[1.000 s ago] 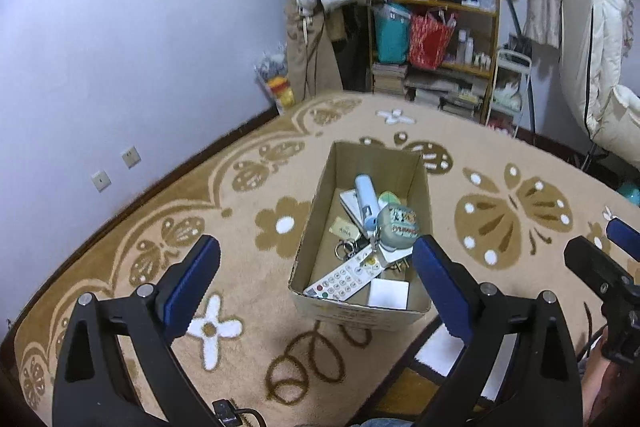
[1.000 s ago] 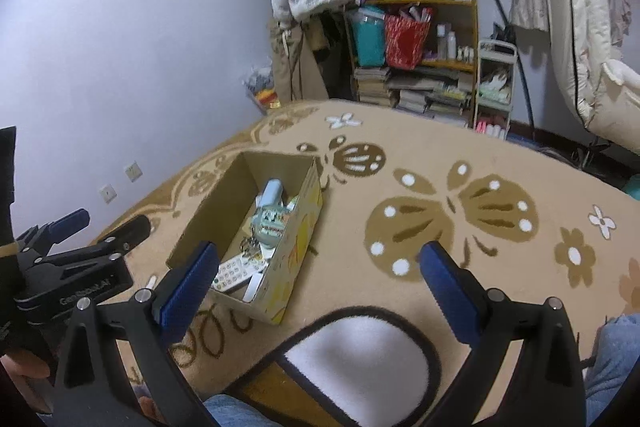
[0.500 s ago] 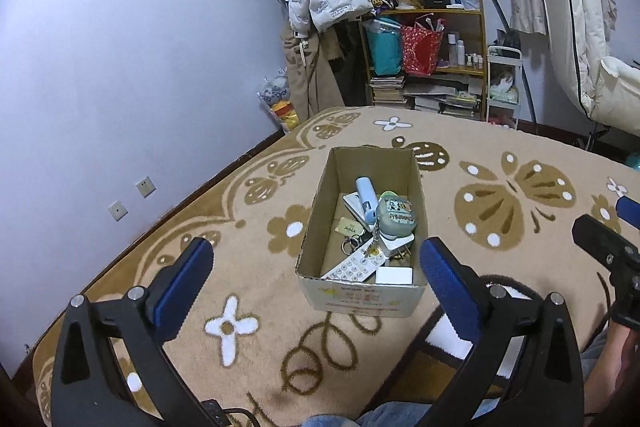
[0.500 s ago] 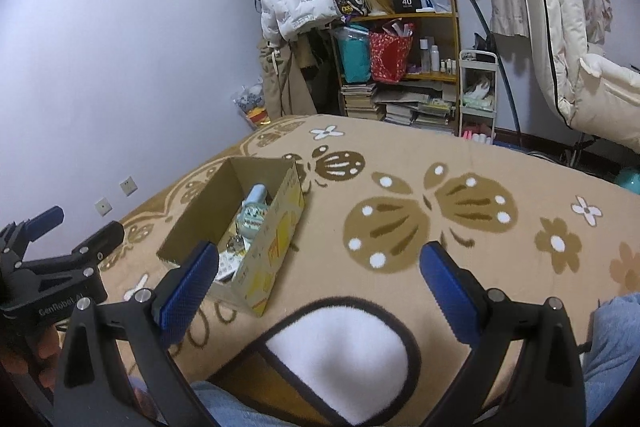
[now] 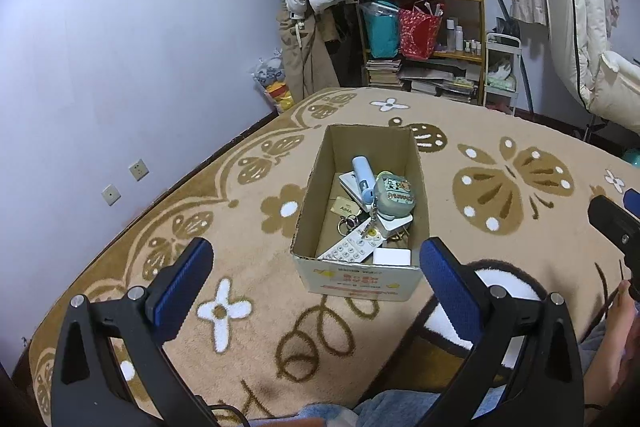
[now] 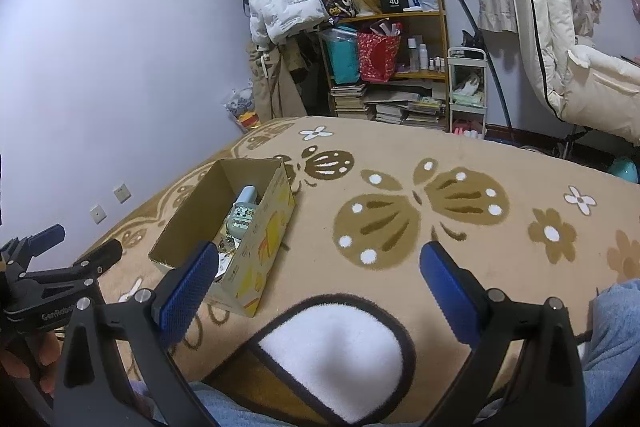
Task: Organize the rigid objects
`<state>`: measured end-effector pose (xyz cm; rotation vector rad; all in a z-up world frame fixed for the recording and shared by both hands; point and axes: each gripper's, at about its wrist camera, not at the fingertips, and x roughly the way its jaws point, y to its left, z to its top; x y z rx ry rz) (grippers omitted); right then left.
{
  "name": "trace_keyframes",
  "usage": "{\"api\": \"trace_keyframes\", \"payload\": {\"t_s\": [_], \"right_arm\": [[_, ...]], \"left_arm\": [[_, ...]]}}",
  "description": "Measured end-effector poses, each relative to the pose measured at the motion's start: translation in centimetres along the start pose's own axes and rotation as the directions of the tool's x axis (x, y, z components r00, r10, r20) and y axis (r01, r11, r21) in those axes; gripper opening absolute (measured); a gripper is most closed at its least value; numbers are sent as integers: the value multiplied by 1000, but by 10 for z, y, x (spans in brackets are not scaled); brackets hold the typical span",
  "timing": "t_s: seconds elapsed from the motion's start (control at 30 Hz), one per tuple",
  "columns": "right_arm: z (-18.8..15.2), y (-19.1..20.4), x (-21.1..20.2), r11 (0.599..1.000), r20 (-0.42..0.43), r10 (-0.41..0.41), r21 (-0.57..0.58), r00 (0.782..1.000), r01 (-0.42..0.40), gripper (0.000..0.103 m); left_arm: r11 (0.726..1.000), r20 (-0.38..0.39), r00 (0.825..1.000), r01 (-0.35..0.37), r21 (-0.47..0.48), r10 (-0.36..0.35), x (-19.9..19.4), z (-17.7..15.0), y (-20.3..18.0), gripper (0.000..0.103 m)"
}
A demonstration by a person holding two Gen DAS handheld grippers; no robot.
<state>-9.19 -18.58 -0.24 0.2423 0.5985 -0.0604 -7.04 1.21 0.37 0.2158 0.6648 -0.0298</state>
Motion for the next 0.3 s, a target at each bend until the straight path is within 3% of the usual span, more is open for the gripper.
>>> {"api": "trace_keyframes", "payload": {"t_s": [0.3], "right_arm": [[4,-4,-3,1000,18,-14,-8,1000,14,103]], "left_arm": [[1000,24,1000,-6,18,5,-5,0,-4,102]]}}
